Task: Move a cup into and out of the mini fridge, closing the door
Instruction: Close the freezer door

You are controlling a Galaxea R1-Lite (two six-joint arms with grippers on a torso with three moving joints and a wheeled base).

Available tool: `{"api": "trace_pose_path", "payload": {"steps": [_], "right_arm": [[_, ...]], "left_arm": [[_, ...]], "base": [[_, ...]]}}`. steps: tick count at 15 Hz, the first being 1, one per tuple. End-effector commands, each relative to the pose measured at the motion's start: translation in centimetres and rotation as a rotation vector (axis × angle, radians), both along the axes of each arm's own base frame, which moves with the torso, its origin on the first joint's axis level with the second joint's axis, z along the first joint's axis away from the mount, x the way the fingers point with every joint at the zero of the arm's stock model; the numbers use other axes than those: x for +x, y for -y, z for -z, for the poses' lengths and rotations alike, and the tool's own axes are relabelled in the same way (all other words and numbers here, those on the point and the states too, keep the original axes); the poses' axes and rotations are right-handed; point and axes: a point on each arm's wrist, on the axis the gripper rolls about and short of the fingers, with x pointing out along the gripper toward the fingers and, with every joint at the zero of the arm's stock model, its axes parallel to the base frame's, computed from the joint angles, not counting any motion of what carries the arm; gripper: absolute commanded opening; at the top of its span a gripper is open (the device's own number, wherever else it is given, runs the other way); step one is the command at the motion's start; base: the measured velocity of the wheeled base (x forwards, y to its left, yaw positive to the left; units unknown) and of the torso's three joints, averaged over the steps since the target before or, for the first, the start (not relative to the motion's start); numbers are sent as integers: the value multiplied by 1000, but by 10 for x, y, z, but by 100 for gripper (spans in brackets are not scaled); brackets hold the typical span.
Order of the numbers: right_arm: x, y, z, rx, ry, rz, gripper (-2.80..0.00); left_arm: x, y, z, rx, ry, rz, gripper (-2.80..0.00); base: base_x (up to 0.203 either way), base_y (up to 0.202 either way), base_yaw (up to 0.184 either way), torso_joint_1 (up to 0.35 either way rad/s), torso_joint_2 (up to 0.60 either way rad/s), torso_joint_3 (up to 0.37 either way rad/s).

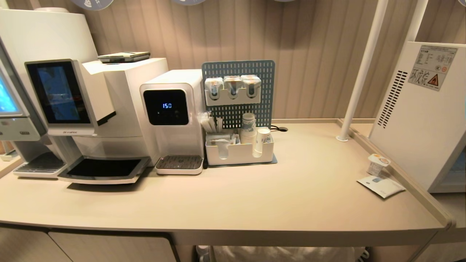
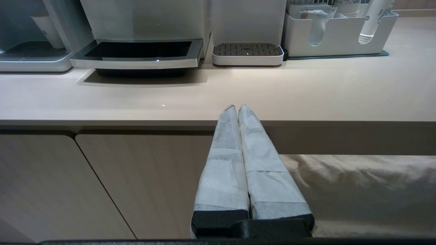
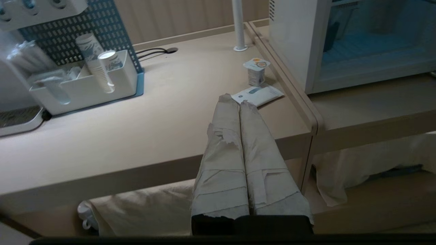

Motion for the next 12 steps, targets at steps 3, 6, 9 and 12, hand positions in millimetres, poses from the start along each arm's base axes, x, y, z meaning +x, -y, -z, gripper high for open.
{"api": "trace_pose_path", "payload": {"steps": [3, 6, 9, 12], "right_arm": [[9, 1, 69, -48, 125, -22, -280], [36, 0, 121, -102, 35, -74, -280], [33, -1, 116, -91, 20, -149, -280], [34, -1, 117, -83, 44, -158, -280]], "left_arm": [[0, 0, 0, 0, 2, 0, -280], [0, 0, 0, 0, 2, 0, -280], [0, 0, 0, -3, 5, 0, -280], [0, 0, 0, -3, 5, 0, -280]], "base": [[0, 0, 0, 0, 0, 0], [0, 0, 0, 0, 0, 0], [0, 0, 0, 0, 0, 0], [0, 0, 0, 0, 0, 0]]}}
